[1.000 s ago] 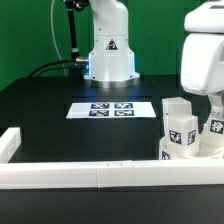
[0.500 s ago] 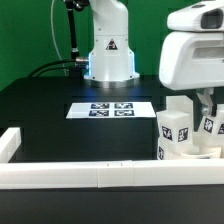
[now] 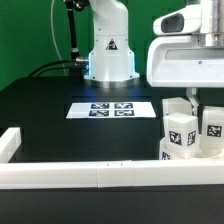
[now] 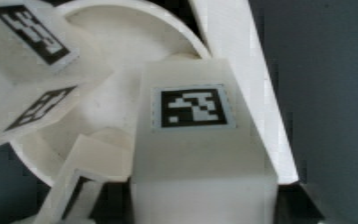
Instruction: Assemble stool
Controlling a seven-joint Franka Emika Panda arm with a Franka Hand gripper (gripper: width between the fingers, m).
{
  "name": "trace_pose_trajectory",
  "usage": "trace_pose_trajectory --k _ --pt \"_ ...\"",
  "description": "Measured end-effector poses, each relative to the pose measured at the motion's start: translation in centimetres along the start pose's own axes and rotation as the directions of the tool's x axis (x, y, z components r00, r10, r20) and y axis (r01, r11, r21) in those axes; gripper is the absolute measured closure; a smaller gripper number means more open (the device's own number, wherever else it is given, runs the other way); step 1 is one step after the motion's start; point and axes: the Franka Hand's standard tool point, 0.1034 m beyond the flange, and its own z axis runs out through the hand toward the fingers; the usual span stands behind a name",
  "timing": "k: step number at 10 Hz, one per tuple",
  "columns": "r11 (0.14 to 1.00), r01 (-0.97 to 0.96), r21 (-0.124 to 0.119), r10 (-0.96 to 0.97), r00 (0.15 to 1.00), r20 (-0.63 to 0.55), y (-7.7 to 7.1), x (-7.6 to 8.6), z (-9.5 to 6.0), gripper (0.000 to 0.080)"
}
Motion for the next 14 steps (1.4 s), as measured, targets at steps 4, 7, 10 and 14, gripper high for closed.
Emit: trace_pose_trajectory --k 4,7,10,14 --pt "0.909 -0.417 0.026 0.417 0.909 0.017 0.7 0.0 0.0 0.0465" --pt "0.647 -0.761 0.043 0.758 0.649 0.074 1.1 0.0 0.1 0.0465" --pt "0.524 -0.851 0.03 0.847 0.525 0.08 1.2 -0.1 0.1 0.0465" --pt "0.089 -0.995 0.037 0.985 0.094 0.144 1.3 -0.1 0.2 0.0464"
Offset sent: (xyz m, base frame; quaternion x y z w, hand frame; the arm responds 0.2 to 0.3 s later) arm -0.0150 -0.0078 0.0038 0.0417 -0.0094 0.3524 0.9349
